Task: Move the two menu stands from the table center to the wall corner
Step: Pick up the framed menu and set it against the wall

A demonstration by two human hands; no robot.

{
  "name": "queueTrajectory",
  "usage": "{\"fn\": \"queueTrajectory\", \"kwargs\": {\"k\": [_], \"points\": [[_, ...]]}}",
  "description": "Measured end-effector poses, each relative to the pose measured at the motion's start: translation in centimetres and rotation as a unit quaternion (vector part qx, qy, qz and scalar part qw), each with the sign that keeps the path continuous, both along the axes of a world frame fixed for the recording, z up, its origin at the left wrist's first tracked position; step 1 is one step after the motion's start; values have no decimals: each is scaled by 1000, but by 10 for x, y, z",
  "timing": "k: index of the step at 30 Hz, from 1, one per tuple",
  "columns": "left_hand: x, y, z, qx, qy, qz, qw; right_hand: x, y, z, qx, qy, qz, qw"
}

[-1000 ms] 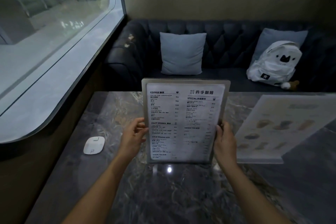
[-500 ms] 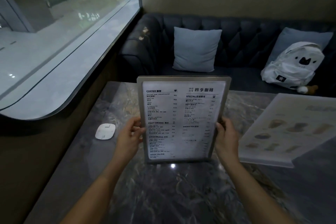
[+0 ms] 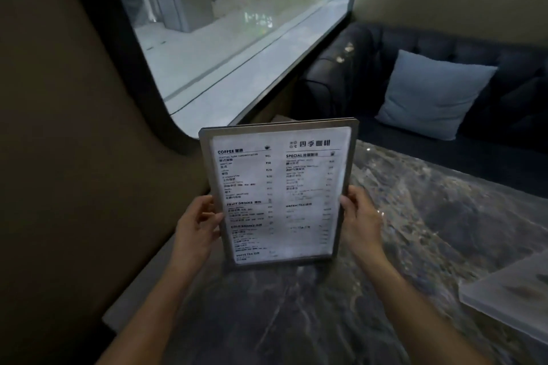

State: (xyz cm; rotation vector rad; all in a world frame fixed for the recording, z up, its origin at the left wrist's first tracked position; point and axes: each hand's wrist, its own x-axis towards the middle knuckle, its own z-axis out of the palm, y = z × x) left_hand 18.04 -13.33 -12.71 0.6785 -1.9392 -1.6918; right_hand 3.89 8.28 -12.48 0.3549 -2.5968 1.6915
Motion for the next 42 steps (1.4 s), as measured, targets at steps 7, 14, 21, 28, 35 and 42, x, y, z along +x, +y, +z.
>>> {"fn": "queueTrajectory", "kwargs": {"k": [7,14,21,28,35,42], "points": [[80,-25,1,30,-15,140,990,35,-64,3,10,-17,107,994],[147,-25,0,10,-39,186,982,68,-100,-1,37,-22,187,981],[177,-13,-3,23,-57,219,974,86,-108,-6,54,-30,214,975],[185,0,-6,14,-22,223,974,86,-106,-9,43,-37,232,971],[194,0,-19,-11,-65,185,981,80,-96,-20,26,-87,258,962],[203,7,-42,2,-201,120,972,74,-92,-31,129,-33,258,957]]}}
